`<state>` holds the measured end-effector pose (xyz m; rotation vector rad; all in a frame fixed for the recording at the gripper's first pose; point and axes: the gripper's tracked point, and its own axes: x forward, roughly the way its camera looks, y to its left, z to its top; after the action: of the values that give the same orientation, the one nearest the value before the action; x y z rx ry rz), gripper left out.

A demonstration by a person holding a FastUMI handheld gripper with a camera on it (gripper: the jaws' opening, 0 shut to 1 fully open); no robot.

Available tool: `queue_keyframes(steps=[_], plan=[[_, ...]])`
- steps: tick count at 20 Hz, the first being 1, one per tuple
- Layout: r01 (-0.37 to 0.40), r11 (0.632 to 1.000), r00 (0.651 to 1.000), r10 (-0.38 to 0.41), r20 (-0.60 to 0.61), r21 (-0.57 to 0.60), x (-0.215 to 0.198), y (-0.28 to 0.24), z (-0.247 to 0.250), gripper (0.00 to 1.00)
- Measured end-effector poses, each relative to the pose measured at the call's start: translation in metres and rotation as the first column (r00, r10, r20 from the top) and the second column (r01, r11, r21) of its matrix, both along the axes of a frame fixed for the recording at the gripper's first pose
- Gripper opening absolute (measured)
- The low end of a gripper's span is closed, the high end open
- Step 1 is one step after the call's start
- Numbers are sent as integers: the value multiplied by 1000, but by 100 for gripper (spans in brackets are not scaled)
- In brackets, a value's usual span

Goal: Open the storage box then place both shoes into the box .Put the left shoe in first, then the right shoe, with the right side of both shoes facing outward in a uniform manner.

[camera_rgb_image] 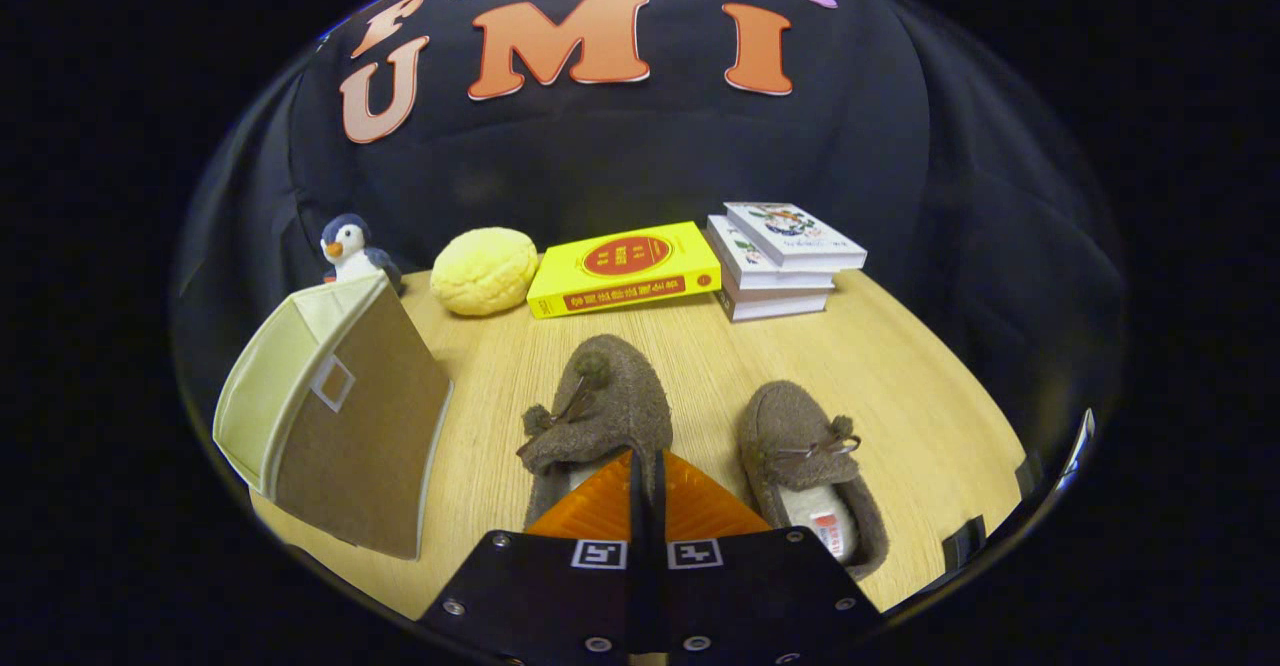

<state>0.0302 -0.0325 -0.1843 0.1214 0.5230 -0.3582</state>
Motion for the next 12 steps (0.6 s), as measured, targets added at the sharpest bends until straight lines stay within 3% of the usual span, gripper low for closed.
queue_keyframes(steps=[5,12], plan=[[18,999,995,-14,95,-39,9,39,78,0],[-71,997,976,75,204,-24,43,147,146,0]])
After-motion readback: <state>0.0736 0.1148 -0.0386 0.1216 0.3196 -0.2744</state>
